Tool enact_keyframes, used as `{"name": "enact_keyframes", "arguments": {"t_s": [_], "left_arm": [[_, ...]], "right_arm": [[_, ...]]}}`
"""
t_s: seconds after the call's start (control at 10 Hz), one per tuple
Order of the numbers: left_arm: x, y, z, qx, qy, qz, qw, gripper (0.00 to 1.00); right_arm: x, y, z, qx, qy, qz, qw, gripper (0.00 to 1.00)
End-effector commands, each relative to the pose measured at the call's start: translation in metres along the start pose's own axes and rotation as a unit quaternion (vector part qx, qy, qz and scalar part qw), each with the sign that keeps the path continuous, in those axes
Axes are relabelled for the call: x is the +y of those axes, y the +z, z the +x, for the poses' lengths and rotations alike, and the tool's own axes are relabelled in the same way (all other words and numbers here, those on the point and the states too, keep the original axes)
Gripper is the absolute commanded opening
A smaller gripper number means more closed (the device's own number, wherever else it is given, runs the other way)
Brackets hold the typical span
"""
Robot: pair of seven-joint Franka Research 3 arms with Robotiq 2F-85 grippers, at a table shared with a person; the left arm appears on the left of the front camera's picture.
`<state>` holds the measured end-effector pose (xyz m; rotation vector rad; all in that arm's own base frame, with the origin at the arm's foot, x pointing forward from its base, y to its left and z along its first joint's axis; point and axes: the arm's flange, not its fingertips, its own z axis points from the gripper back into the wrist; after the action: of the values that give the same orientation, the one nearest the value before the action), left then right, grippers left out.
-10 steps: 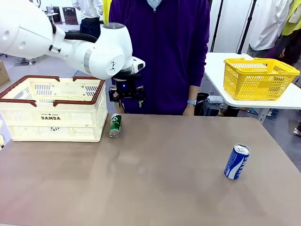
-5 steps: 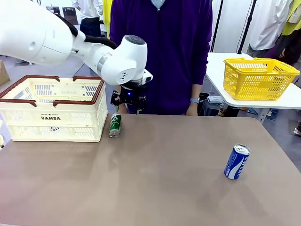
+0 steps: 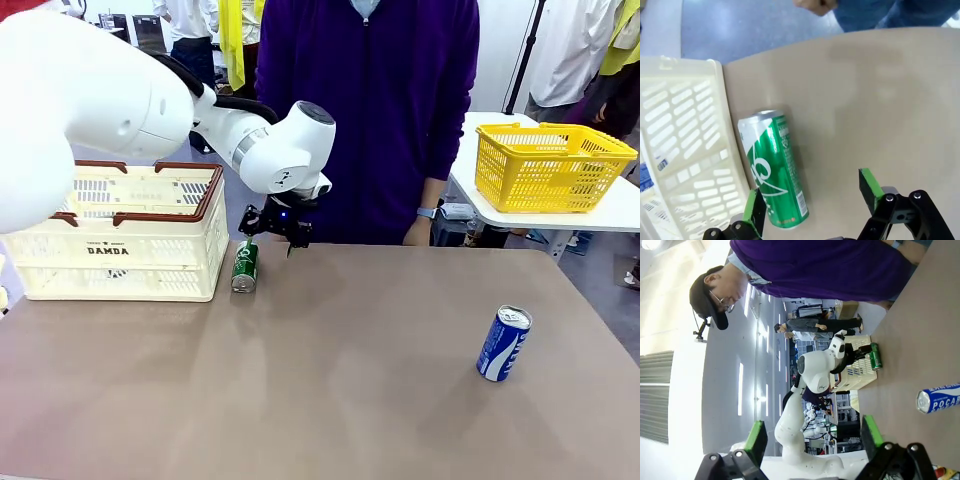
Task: Place the drinks into the Shopping basket.
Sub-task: Pick up one drink and place it into the Shopping basket.
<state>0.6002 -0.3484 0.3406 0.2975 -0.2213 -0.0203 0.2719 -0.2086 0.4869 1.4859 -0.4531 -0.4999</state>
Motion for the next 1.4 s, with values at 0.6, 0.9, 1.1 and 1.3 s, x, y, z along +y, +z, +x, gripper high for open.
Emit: {"name": "enact_keyframes", "arguments": {"t_s": [0.6,0.9,1.1,1.3], "left_arm": [[-0.001,-0.047,0.016,0.012,0.067,0.078,0.995,1.0],[0.0,-0.06,0.017,0.031,0.073,0.09,0.993,1.0],[0.003,-0.067,0.017,0.037,0.08,0.099,0.991,1.0],[0.005,-0.068,0.018,0.047,0.082,0.097,0.991,1.0]], "right_arm": [[0.005,0.001,-0.001,0.001,-0.007,0.003,1.0,1.0],[0.005,0.001,-0.001,0.001,-0.007,0.003,1.0,1.0],[0.005,0.001,-0.001,0.001,-0.007,0.003,1.0,1.0],[0.005,0.001,-0.001,0.001,-0.007,0.003,1.0,1.0]]}}
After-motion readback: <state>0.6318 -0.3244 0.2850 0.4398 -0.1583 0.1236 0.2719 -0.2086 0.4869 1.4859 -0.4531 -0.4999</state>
